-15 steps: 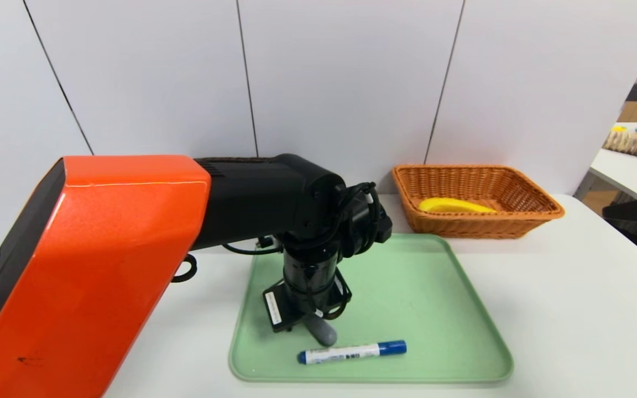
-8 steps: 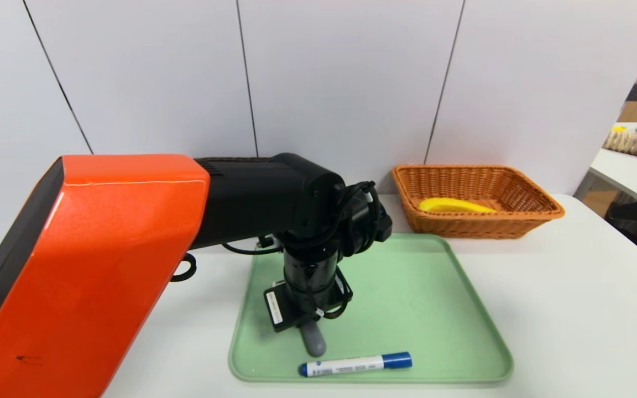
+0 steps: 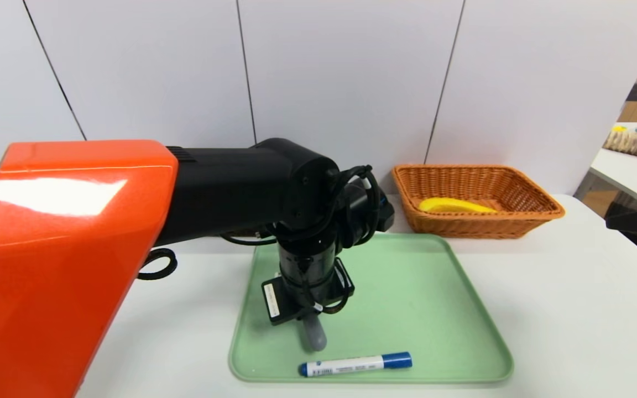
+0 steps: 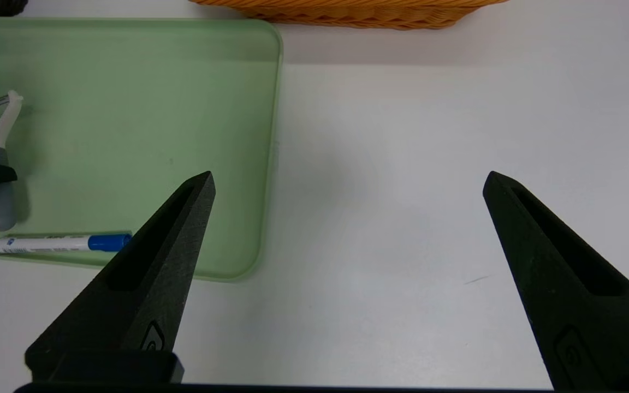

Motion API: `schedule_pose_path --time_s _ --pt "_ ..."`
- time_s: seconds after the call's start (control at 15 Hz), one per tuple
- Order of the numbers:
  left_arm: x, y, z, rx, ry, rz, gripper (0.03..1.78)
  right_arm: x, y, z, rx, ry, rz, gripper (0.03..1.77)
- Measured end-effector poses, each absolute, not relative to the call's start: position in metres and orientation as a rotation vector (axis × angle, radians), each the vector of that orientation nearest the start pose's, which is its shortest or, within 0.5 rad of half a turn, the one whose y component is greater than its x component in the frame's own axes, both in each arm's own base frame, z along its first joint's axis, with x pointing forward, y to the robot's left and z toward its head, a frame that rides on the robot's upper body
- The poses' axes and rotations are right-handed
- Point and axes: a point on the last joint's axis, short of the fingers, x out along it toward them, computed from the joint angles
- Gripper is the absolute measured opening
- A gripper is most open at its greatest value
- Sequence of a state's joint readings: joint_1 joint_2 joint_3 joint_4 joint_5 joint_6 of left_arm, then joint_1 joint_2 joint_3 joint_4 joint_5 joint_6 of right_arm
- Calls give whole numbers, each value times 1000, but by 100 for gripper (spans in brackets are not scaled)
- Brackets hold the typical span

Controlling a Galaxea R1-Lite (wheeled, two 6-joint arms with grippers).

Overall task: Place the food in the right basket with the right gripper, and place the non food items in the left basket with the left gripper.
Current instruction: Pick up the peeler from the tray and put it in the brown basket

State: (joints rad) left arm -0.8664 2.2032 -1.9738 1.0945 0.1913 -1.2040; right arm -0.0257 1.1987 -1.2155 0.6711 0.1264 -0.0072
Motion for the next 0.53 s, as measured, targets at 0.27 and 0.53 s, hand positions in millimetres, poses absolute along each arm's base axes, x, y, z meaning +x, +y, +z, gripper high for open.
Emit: schedule_pose_path --time_s 0.27,0.53 --pt "239 -299 193 -338 1239 102 28 145 -1 293 42 661 99 170" --pt "223 -301 215 -294 1195 -38 28 141 -1 288 42 677 98 170"
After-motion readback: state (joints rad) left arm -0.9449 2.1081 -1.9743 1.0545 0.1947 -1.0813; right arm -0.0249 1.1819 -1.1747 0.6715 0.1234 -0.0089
